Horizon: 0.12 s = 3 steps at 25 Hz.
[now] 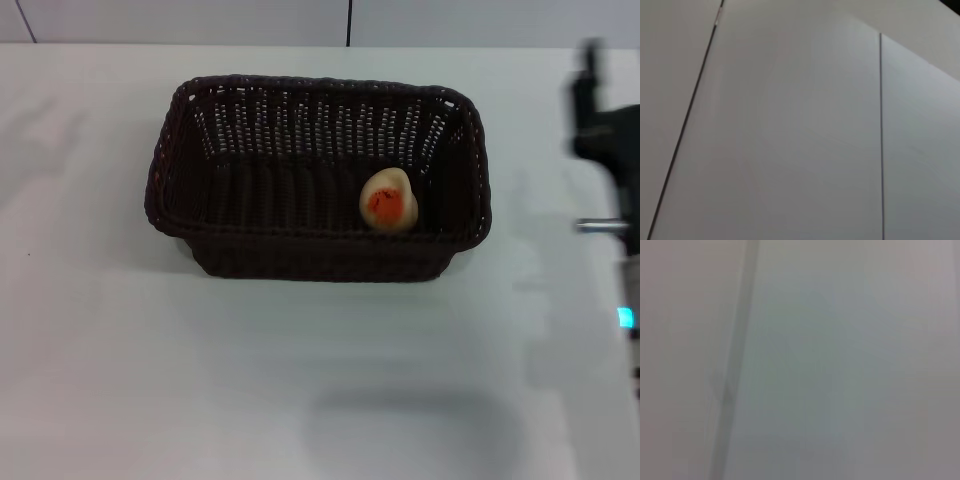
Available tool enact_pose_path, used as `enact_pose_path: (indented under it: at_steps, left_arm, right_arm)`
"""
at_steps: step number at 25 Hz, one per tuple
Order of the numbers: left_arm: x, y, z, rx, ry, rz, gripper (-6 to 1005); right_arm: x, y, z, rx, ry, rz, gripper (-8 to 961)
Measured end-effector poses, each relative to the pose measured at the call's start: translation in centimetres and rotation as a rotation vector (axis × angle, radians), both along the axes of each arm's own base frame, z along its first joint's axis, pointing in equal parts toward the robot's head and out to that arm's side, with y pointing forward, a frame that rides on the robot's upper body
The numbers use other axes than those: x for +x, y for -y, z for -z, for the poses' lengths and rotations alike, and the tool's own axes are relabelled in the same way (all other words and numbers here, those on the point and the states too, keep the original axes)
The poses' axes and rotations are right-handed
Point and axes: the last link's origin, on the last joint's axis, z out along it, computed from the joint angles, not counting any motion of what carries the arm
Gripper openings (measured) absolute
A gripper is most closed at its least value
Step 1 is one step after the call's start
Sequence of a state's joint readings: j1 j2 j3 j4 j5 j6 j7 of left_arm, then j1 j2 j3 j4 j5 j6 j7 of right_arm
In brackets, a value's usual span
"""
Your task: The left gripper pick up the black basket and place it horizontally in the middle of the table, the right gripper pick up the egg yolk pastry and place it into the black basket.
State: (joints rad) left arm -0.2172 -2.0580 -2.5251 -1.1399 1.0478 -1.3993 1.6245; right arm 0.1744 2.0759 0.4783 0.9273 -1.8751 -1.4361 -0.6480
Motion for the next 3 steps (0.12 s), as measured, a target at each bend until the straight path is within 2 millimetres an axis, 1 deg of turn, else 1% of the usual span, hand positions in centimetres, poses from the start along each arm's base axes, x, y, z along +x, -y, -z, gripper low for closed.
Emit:
enact_pose_path:
  at_steps: [3]
  left_arm:
    - [-0.5, 0.1, 0.1, -0.003, 0.015, -0.016, 480]
  right_arm:
    - [1.4, 1.0, -1.6, 0.099, -0.018, 0.056, 531]
